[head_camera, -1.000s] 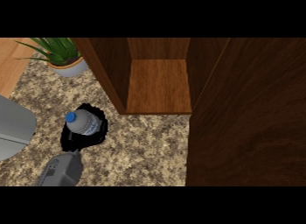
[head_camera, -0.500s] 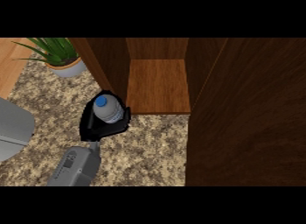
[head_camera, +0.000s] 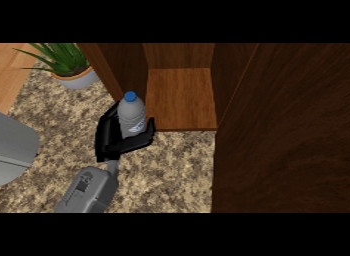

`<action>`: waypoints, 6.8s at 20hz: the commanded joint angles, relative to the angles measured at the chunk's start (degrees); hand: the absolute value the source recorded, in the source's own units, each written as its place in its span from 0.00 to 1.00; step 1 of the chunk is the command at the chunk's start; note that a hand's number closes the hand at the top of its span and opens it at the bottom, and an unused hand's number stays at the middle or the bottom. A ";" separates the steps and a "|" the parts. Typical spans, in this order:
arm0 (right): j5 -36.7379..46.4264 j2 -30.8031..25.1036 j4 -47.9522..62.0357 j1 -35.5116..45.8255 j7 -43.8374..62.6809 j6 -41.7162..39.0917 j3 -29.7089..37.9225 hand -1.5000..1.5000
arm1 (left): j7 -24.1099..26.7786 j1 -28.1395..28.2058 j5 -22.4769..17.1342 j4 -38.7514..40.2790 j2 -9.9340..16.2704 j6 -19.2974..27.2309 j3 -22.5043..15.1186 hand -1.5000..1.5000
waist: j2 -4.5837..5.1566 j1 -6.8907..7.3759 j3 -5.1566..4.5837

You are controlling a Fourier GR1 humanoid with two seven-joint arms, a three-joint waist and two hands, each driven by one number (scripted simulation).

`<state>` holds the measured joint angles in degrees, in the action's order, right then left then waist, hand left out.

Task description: Pick up the bottled water, place it into the cabinet and close the cabinet

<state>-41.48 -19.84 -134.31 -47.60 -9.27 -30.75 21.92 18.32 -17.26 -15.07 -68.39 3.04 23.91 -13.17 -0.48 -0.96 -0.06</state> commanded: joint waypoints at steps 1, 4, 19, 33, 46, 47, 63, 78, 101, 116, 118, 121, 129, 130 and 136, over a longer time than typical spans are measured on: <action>-4.60 0.47 -7.51 -1.79 2.43 1.32 0.13 0.00 | -5.10 -11.50 3.04 5.16 -2.89 3.73 -2.74 1.00 | 0.62 -1.54 -0.01; -5.82 -0.53 -6.30 -2.02 2.25 0.67 -0.20 0.00 | -7.13 -13.90 3.62 7.38 -2.88 6.17 -1.96 1.00 | 0.81 -2.62 -0.02; -5.01 -3.27 -0.37 2.40 -0.52 -1.05 -0.36 0.00 | -5.62 -14.85 4.15 10.53 -2.00 9.06 -0.50 1.00 | 1.47 -4.04 -0.05; -5.15 -4.42 -0.54 4.38 -0.11 -0.60 -3.26 0.00 | -8.84 -14.59 8.71 8.90 3.95 15.15 -2.60 0.00 | 2.29 -6.87 -0.05; -3.49 -5.06 -0.04 6.48 0.02 -0.48 -4.82 0.00 | -8.64 -14.25 6.49 1.15 4.47 14.09 -4.29 0.00 | 2.12 -7.78 -0.20; -3.49 -5.17 0.68 6.26 -0.17 -1.01 -4.57 0.00 | -8.03 -14.14 6.76 1.00 4.31 14.14 -4.78 0.00 | 1.98 -8.05 -0.15; -3.38 -6.23 -1.42 6.99 1.32 2.27 -2.99 0.00 | -4.84 -11.72 4.42 -4.55 -0.58 12.94 -8.21 0.00 | 0.95 -5.16 -0.14; -9.13 -4.52 -10.27 3.30 8.27 9.77 0.84 0.00 | 4.19 -1.10 -6.33 -10.11 -3.00 7.62 -18.19 0.00 | 0.36 -0.15 -0.05; 1.29 -6.71 -11.47 1.03 10.25 -8.21 -6.52 1.00 | 5.65 26.09 -8.74 -34.19 17.33 -8.77 -17.95 1.00 | 0.00 0.81 -0.05; 3.80 -6.16 -19.04 0.88 9.94 -12.37 -14.57 1.00 | 8.69 36.46 -21.70 -41.28 30.20 -19.52 0.15 0.00 | -0.67 0.93 -0.59; 4.79 -7.35 -19.23 1.86 11.33 -12.52 -16.22 1.00 | 7.81 36.13 -22.62 -42.77 31.28 -19.84 1.68 0.00 | -0.58 0.71 -0.55; 5.29 -7.93 -19.32 4.97 11.70 -12.43 -17.99 1.00 | 7.33 38.21 -25.23 -43.67 32.91 -22.40 3.34 0.00 | -0.63 1.18 -0.60; 7.05 -10.06 -18.00 12.33 15.76 -11.17 -26.23 1.00 | 7.96 42.30 -29.13 -44.50 35.75 -26.18 8.32 0.00 | -1.30 2.04 -1.06; 7.49 -10.59 -17.33 13.81 16.34 -10.99 -26.39 1.00 | 8.19 43.84 -29.65 -44.47 36.44 -26.97 9.34 0.00 | -1.45 3.03 -1.05; 8.66 -11.41 -15.27 21.68 20.52 -7.93 -31.93 1.00 | 7.71 45.94 -31.81 -44.36 38.20 -29.42 11.75 0.00 | -1.67 3.07 -1.26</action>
<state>-41.17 -30.35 -135.38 -28.48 5.84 -42.82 -9.14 26.21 27.05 -45.60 -112.61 39.86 -3.88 -3.21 -2.00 1.71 -1.22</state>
